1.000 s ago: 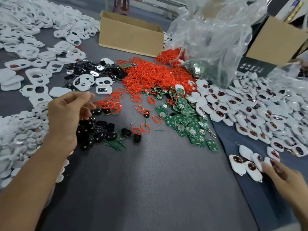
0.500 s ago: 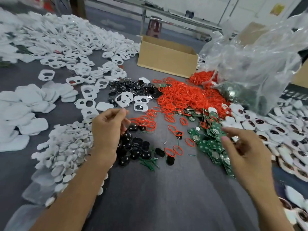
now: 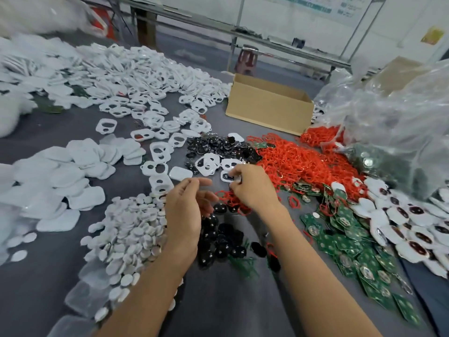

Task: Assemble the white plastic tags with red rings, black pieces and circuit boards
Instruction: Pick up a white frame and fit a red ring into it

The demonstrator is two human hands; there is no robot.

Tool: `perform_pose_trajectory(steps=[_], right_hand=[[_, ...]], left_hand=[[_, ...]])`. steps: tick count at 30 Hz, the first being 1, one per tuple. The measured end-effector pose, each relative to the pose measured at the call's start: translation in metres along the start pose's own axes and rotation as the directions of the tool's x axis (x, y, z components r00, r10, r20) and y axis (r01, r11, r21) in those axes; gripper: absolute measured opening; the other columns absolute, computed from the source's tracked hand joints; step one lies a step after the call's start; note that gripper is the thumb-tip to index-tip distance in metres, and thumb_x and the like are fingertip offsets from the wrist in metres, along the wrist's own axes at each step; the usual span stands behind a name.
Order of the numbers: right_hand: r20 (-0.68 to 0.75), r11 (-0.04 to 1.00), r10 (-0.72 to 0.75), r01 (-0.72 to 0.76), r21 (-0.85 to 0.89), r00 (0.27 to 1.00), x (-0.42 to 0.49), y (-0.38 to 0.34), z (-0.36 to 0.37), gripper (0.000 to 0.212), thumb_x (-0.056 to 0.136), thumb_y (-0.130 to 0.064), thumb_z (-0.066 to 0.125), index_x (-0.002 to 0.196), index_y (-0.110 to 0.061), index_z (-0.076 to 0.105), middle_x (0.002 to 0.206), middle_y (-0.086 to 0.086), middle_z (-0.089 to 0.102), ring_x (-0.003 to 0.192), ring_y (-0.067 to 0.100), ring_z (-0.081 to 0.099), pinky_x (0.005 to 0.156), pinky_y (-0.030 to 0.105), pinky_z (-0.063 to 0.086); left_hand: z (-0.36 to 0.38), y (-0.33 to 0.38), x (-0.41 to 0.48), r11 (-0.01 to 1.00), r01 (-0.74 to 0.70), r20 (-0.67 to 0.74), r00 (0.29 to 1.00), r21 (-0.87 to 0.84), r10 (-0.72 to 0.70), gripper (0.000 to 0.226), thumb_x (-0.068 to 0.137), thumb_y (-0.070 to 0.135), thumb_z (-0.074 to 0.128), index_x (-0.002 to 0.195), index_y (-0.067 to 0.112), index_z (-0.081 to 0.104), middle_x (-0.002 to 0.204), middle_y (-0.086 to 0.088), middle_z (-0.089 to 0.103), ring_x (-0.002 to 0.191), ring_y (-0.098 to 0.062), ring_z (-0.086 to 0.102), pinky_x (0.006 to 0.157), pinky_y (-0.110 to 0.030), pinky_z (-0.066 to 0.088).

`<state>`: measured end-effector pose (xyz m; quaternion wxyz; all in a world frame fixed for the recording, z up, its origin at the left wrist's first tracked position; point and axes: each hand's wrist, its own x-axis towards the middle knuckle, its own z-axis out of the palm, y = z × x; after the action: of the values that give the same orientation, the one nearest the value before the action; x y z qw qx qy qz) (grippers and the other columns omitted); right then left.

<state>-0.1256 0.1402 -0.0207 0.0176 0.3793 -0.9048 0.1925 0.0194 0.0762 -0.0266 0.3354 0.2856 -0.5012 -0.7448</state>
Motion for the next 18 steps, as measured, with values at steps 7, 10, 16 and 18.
perform_pose_trajectory(steps=[7,10,16,18], right_hand=[[-0.125,1.000,0.014,-0.015,-0.009,0.992,0.000,0.003,0.014,0.012,0.086,-0.017,0.066,0.098,-0.020,0.068,0.094,0.000,0.070,0.091,0.024,0.062,0.072,0.034,0.050],[-0.148,0.999,0.026,-0.022,0.029,0.989,-0.001,0.004,0.016,0.006,0.085,-0.016,0.067,0.089,-0.019,0.067,0.088,0.000,0.069,0.085,0.022,0.061,0.068,0.032,0.048],[-0.135,0.997,0.015,-0.005,0.076,0.991,-0.002,0.006,0.014,0.009,0.079,-0.011,0.071,0.075,-0.018,0.066,0.078,-0.002,0.067,0.078,0.021,0.060,0.067,0.033,0.049],[-0.104,0.996,-0.001,0.010,0.092,0.995,-0.002,0.006,0.011,0.012,0.078,-0.010,0.073,0.074,-0.019,0.066,0.072,-0.005,0.064,0.076,0.019,0.060,0.068,0.033,0.049]], left_hand=[[0.000,0.000,0.000,1.000,0.004,0.022,1.000,0.025,-0.004,0.030,0.101,0.012,0.041,0.085,0.007,0.066,0.057,-0.004,0.065,0.045,-0.011,0.052,0.045,-0.019,0.040],[0.000,0.000,0.000,0.999,0.013,0.025,1.000,0.036,-0.014,0.029,0.101,0.012,0.042,0.085,0.007,0.066,0.057,-0.004,0.065,0.045,-0.010,0.053,0.044,-0.018,0.040],[-0.001,-0.002,0.000,0.998,0.014,0.020,1.000,0.064,-0.015,0.028,0.100,0.013,0.045,0.084,0.009,0.067,0.058,-0.002,0.066,0.046,-0.010,0.053,0.045,-0.017,0.042],[-0.001,-0.001,0.000,0.998,0.015,0.016,1.000,0.064,-0.016,0.027,0.100,0.013,0.046,0.084,0.009,0.068,0.058,-0.002,0.066,0.047,-0.010,0.054,0.046,-0.018,0.042]])
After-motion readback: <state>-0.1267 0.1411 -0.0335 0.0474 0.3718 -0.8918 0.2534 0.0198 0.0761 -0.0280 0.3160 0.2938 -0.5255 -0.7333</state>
